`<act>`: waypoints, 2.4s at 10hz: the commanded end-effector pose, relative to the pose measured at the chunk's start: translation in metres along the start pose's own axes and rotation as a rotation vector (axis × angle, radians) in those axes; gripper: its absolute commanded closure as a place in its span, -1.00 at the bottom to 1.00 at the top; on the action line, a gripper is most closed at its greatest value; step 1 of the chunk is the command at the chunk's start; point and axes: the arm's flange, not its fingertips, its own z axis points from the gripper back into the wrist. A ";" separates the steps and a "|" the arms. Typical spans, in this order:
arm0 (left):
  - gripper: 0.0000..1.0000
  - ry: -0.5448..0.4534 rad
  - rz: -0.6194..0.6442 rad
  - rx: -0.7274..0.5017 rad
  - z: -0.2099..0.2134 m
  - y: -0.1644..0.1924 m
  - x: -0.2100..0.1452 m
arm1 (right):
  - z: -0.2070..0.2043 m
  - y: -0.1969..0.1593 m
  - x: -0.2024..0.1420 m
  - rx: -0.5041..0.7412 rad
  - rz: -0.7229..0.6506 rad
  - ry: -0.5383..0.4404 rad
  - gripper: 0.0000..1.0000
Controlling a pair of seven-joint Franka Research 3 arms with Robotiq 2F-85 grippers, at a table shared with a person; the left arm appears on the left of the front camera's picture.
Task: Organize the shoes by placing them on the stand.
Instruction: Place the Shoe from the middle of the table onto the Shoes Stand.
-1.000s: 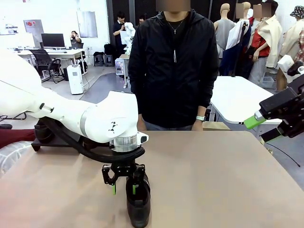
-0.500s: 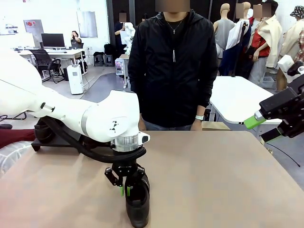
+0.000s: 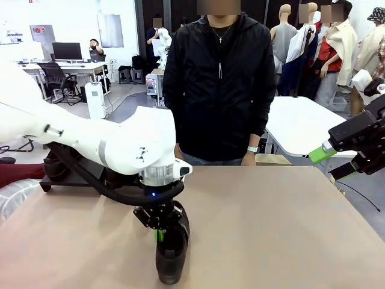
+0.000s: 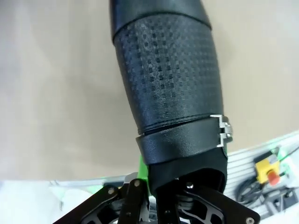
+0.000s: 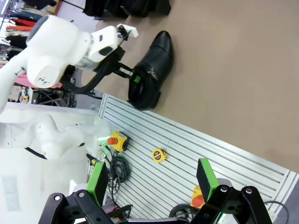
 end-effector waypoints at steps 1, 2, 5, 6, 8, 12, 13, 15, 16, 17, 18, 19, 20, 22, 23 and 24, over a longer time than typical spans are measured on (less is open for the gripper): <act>1.00 -0.051 -0.142 0.070 0.043 0.030 -0.036 | 0.002 0.001 0.002 0.032 0.023 -0.004 -1.00; 1.00 -0.124 -0.210 0.109 0.064 0.046 -0.053 | 0.002 0.001 0.002 0.032 0.023 -0.004 -1.00; 1.00 -0.292 -0.237 0.082 0.117 0.129 -0.084 | 0.002 0.001 0.002 0.032 0.023 -0.004 -1.00; 1.00 -0.329 -0.188 0.071 0.132 0.172 -0.088 | 0.002 0.001 0.002 0.032 0.023 -0.004 -1.00; 1.00 -0.333 -0.148 0.076 0.141 0.253 -0.104 | 0.002 0.001 0.002 0.032 0.023 -0.004 -1.00; 1.00 -0.344 -0.060 0.027 0.145 0.300 -0.116 | 0.002 0.001 0.002 0.032 0.023 -0.004 -1.00; 1.00 -0.344 -0.060 0.027 0.145 0.300 -0.116 | 0.002 0.001 0.002 0.032 0.023 -0.004 -1.00; 1.00 -0.344 -0.060 0.027 0.145 0.300 -0.116 | 0.002 0.001 0.002 0.032 0.023 -0.004 -1.00; 1.00 -0.331 -0.031 0.006 0.141 0.303 -0.115 | 0.002 0.001 0.002 0.032 0.023 -0.004 -1.00; 1.00 -0.235 0.118 -0.051 0.158 0.325 -0.081 | 0.002 0.001 0.002 0.032 0.023 -0.004 -1.00; 1.00 -0.218 0.111 -0.078 0.171 0.343 -0.045 | 0.002 0.001 0.002 0.032 0.023 -0.004 -1.00; 1.00 -0.255 0.099 -0.061 0.179 0.352 -0.017 | 0.002 0.001 0.002 0.032 0.023 -0.004 -1.00; 1.00 -0.325 0.092 -0.050 0.185 0.359 0.010 | 0.002 0.001 0.002 0.032 0.023 -0.004 -1.00; 1.00 -0.361 0.085 -0.049 0.186 0.376 0.053 | 0.002 0.001 0.002 0.032 0.023 -0.004 -1.00; 1.00 -0.380 0.089 -0.009 0.181 0.385 0.075 | 0.002 0.001 0.002 0.032 0.023 -0.004 -1.00; 1.00 -0.398 0.049 0.076 0.173 0.393 0.100 | 0.002 0.001 0.002 0.032 0.023 -0.004 -1.00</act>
